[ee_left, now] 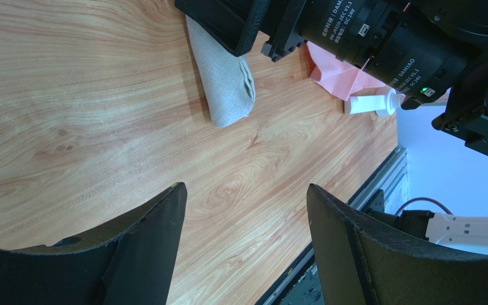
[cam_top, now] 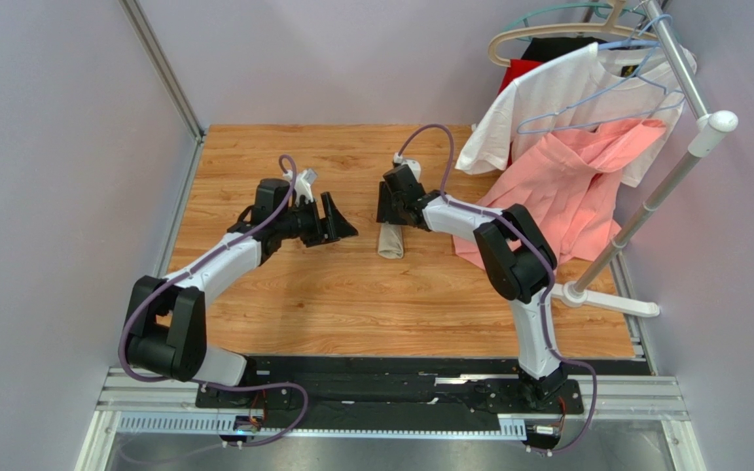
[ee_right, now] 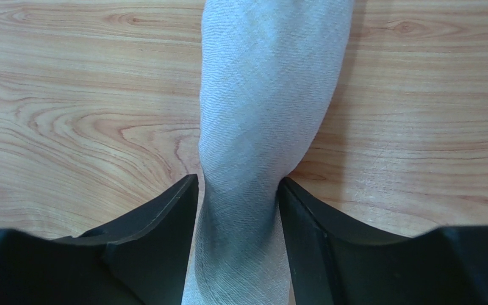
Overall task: Fold the napkin, place the utensils inside, and roll it up
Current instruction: Roll the napkin with the utensil
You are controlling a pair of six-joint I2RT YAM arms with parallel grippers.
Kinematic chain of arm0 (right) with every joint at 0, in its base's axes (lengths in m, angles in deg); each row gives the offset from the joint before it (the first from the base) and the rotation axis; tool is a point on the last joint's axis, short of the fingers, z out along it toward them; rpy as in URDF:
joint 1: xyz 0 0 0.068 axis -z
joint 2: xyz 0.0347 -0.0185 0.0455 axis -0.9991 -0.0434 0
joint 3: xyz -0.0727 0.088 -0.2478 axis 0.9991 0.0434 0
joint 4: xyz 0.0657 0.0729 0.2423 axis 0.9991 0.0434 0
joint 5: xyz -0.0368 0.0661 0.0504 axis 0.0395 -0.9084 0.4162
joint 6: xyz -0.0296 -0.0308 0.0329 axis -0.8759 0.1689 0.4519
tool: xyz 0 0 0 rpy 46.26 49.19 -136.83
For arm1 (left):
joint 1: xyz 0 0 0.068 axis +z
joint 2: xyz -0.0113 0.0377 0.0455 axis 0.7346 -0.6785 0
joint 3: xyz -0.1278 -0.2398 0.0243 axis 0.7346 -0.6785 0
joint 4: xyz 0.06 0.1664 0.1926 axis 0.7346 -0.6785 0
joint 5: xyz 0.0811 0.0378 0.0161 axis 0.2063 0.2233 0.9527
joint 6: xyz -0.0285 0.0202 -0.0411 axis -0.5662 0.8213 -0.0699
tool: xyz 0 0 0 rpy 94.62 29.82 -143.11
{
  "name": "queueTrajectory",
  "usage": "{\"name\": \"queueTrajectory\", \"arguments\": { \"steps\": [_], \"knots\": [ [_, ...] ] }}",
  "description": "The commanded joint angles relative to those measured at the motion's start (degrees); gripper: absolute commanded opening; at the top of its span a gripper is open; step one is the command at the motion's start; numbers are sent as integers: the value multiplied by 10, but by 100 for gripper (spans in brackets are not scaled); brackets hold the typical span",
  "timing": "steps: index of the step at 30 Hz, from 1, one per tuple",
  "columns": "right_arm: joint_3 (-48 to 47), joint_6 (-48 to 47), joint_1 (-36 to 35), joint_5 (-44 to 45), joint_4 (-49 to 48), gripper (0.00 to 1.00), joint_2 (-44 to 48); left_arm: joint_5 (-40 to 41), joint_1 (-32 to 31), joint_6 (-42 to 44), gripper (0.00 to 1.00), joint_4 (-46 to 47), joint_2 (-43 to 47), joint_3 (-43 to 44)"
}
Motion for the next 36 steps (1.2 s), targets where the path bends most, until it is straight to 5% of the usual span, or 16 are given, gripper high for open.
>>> {"name": "queueTrajectory", "arguments": {
  "steps": [1,10,23,30,36],
  "knots": [
    [-3,2,2,19,40,62,-8,-4,4,6,78,-7,20,4],
    [8,-21,-15,62,40,100,51,16,5,17,81,-16,48,-1],
    [52,-78,-48,97,55,100,178,37,38,38,81,-86,116,12],
    [149,-124,-95,98,62,100,345,52,91,74,81,-159,207,29],
    [266,-122,-45,61,89,100,535,48,157,126,81,-270,308,55]
  ]
}}
